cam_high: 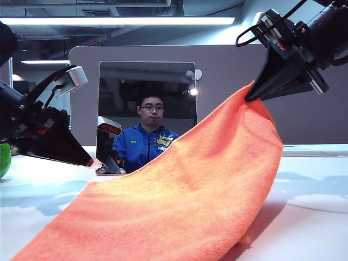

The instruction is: Pick up the cloth from the table and use it to cover the mirror.

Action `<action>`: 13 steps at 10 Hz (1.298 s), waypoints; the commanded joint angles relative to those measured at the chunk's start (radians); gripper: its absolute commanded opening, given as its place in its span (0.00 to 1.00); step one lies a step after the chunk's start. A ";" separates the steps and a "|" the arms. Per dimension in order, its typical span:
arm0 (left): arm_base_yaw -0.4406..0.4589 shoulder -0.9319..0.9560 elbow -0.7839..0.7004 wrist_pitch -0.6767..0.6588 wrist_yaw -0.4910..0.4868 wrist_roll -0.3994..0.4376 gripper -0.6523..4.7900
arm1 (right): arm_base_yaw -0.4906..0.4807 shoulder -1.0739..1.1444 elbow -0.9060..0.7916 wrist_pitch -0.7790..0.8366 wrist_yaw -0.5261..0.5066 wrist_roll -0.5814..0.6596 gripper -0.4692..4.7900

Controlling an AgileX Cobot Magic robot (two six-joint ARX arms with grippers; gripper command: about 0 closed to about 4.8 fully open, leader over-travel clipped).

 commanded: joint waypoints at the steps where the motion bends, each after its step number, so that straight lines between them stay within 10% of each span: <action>1: -0.001 -0.003 0.005 0.011 -0.014 0.107 0.56 | 0.002 -0.005 0.003 0.010 -0.007 -0.003 0.08; 3: -0.001 -0.003 0.005 0.002 -0.017 0.253 0.56 | 0.002 -0.005 0.003 0.010 -0.007 -0.004 0.08; 13: -0.001 0.166 0.083 0.117 0.050 0.219 0.52 | 0.002 -0.005 0.003 0.010 -0.005 -0.004 0.08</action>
